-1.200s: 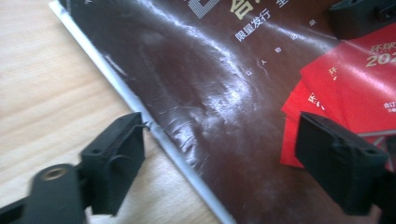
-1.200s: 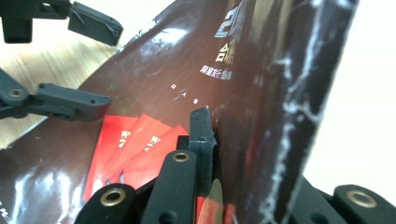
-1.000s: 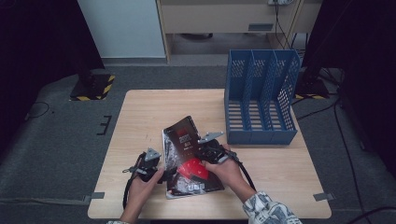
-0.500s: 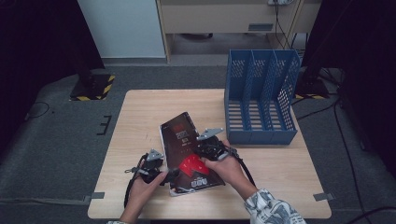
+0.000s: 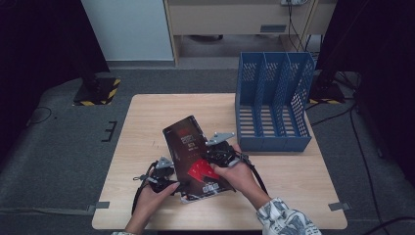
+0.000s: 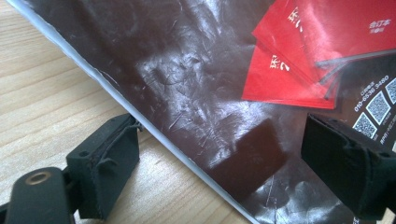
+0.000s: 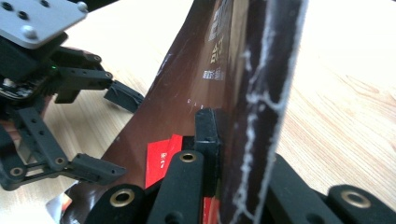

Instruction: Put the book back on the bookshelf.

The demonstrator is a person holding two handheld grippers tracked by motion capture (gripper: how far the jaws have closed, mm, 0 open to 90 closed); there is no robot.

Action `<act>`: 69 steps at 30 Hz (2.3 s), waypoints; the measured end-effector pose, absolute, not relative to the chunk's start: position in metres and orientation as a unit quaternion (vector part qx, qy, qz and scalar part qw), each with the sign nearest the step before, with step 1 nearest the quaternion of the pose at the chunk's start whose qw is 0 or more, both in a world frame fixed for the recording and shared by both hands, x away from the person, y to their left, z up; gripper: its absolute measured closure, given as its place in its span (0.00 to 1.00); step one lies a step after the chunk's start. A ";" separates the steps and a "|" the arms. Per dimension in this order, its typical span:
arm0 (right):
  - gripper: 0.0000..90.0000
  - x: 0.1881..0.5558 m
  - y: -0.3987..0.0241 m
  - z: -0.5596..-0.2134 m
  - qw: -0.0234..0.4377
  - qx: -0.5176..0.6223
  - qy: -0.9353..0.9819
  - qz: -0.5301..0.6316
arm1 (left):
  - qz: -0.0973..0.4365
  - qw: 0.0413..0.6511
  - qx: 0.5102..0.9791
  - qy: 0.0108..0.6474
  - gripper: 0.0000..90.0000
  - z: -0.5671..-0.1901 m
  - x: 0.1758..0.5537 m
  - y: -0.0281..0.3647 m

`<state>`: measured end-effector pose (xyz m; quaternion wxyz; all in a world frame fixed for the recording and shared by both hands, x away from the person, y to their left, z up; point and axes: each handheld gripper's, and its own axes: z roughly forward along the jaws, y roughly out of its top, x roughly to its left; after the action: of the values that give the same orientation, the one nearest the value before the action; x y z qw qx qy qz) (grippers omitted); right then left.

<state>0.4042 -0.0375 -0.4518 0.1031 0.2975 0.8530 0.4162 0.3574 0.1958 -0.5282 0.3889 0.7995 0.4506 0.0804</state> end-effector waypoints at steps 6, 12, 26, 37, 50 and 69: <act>0.97 0.403 -0.040 -0.444 0.104 0.289 0.851 0.427 | 0.081 0.390 0.799 0.451 0.13 -0.527 0.359 0.197; 0.97 0.401 -0.042 -0.437 0.102 0.285 0.847 0.437 | 0.087 0.396 0.796 0.450 0.14 -0.526 0.360 0.199; 0.97 0.400 -0.036 -0.428 0.096 0.272 0.844 0.452 | 0.061 0.410 0.796 0.441 0.42 -0.528 0.365 0.202; 0.96 0.398 -0.036 -0.434 0.103 0.256 0.848 0.454 | 0.040 0.405 0.787 0.463 0.87 -0.517 0.365 0.213; 0.93 0.402 -0.043 -0.433 0.118 0.245 0.847 0.457 | 0.054 0.404 0.794 0.451 0.93 -0.509 0.362 0.211; 0.95 0.407 -0.043 -0.424 0.132 0.236 0.841 0.469 | 0.131 0.400 0.801 0.426 0.96 -0.481 0.358 0.224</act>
<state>0.4071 -0.0431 -0.4242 0.1324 0.2360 0.8409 0.4686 0.3577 0.2239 -0.4812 0.3998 0.8009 0.4259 0.1313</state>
